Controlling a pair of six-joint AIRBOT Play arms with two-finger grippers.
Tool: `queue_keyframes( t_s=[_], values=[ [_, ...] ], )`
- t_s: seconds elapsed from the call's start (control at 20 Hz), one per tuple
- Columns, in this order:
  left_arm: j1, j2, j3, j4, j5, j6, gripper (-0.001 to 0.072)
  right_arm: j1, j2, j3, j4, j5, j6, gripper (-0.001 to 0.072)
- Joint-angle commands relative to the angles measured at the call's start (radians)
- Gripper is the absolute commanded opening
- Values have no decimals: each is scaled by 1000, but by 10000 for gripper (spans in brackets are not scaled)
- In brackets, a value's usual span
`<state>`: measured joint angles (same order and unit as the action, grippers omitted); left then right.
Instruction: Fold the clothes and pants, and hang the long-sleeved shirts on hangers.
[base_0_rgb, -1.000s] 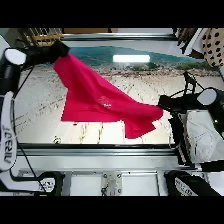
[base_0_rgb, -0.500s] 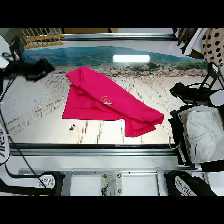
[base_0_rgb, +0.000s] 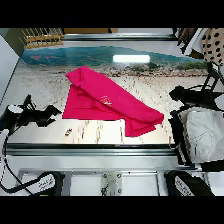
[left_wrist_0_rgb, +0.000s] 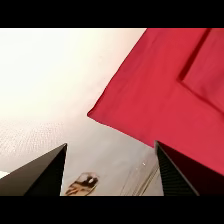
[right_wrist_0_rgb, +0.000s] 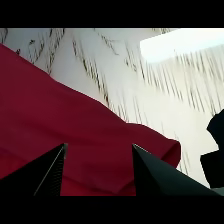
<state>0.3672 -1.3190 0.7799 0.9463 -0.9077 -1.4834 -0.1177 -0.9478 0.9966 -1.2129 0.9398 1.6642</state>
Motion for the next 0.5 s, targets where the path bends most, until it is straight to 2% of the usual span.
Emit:
queue_keyframes(
  t_s=[0.0, 0.3, 0.4, 0.45],
  values=[
    [-53, -58, -56, -93, 100, 2, 587, 19, 3, -1, 2, 8, -4, 437],
    [-174, -210, 126, -109, 100, -20, 578, 21, 3, -1, 2, 9, -4, 438],
    [-193, -229, 159, -109, 100, -25, 188, 20, 3, -1, 1, 12, -4, 439],
    [-194, -230, 170, -109, 97, -24, 36, 19, 3, -1, 1, 18, -5, 441]
  ],
)
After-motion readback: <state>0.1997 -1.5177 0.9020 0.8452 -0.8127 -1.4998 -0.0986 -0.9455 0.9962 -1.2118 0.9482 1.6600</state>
